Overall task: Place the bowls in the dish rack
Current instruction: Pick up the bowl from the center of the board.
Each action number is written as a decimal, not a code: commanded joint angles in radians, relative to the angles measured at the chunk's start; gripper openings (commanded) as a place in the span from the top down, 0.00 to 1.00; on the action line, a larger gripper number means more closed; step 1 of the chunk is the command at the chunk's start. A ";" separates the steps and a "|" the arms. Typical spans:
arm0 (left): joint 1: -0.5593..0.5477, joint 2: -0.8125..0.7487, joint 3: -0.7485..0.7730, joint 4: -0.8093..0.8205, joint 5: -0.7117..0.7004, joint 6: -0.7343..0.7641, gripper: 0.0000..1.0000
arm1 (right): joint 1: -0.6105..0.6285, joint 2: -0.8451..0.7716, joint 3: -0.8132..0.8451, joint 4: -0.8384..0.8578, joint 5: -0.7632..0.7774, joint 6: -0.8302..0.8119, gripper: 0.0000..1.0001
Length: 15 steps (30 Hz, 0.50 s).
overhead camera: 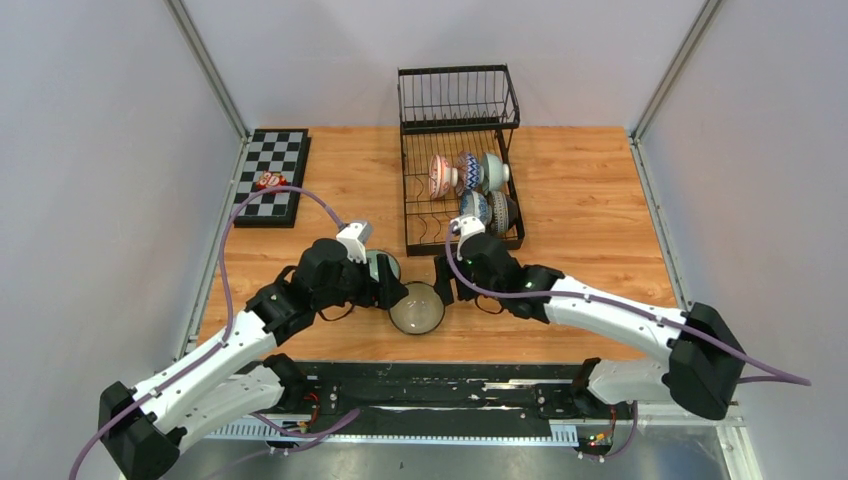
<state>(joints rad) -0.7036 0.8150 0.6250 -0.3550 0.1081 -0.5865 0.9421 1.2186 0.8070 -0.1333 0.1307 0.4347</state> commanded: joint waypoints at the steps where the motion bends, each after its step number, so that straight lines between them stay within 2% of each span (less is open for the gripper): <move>1: -0.001 -0.020 -0.027 -0.018 0.016 0.003 0.20 | -0.013 0.076 0.031 -0.053 -0.034 -0.018 0.24; 7: -0.001 -0.026 -0.031 -0.039 0.026 0.007 0.19 | -0.012 0.172 0.061 -0.048 -0.085 -0.012 0.27; 15: 0.000 -0.034 -0.053 -0.064 0.035 -0.009 0.19 | -0.011 0.257 0.087 -0.044 -0.139 -0.010 0.44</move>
<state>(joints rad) -0.7036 0.7918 0.5999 -0.3996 0.1257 -0.5873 0.9421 1.4467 0.8593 -0.1581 0.0364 0.4255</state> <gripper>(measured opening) 0.806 0.587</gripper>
